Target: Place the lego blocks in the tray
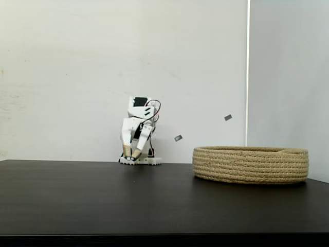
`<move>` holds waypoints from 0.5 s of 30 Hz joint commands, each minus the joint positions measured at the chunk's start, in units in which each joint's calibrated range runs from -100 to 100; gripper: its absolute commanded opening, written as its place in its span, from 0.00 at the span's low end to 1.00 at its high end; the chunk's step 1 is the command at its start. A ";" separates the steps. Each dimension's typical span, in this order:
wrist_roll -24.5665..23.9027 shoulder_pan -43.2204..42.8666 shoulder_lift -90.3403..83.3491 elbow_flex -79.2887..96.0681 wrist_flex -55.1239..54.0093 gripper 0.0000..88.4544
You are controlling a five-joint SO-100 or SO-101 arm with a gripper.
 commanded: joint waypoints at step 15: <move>0.88 -2.46 -5.75 3.80 17.90 0.00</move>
